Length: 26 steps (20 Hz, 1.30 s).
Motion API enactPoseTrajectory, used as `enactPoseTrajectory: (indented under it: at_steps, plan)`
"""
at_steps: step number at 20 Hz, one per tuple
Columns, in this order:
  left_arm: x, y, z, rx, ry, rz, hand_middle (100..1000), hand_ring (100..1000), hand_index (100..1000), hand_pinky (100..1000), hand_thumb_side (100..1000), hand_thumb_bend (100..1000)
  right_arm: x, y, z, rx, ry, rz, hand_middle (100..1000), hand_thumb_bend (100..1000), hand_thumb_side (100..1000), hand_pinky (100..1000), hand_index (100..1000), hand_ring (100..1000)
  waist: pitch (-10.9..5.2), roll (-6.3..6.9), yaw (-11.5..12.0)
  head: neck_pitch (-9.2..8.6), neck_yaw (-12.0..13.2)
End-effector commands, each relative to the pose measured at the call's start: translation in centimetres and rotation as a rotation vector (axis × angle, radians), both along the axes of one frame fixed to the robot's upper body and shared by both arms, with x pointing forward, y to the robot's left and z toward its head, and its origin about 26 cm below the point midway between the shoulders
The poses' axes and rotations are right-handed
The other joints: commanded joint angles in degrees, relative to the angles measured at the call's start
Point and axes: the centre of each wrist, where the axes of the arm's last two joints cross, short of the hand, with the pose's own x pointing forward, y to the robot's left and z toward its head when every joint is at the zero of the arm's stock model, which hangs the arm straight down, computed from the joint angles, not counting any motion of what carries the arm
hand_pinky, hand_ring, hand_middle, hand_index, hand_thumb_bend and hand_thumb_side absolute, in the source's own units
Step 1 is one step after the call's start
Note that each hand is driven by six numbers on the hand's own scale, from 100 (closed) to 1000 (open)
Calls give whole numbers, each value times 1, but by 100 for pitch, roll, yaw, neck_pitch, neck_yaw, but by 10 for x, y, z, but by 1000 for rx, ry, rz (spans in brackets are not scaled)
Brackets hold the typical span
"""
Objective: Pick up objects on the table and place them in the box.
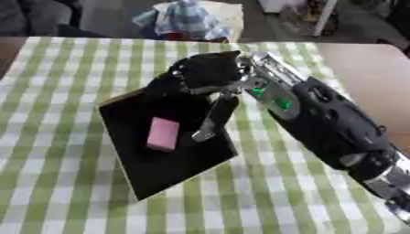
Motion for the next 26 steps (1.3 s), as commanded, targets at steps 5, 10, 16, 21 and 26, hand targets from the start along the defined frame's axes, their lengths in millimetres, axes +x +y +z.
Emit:
enactPoseTrajectory:
  at_steps: [5,10,16,21,26]
  plan:
    - [-3,3,7,21,-16,11,806,757,854,860,793,366,-23,-28,52,105,-79,-3,912,411,708,799,999,849,-133,27,-59,28,53]
    - [-4,3,6,22,-14,12,806,757,854,860,793,366,-25,-41,59,110,-58,-73,950,416,724,848,1000,917,-154,50,-79,27,61]
    - [-4,4,5,21,-12,15,806,757,854,861,794,364,-29,-53,65,134,-66,-104,973,413,707,864,1000,942,-178,87,-120,19,86]
    - [-4,5,4,22,-9,22,806,757,849,860,794,363,-46,-79,79,254,-106,-128,967,401,662,855,1000,934,-195,121,-214,5,140]
    - [-5,8,3,20,-7,34,806,757,843,861,796,362,-69,-114,86,437,-124,-187,960,361,601,843,1000,926,-175,152,-315,-20,208]
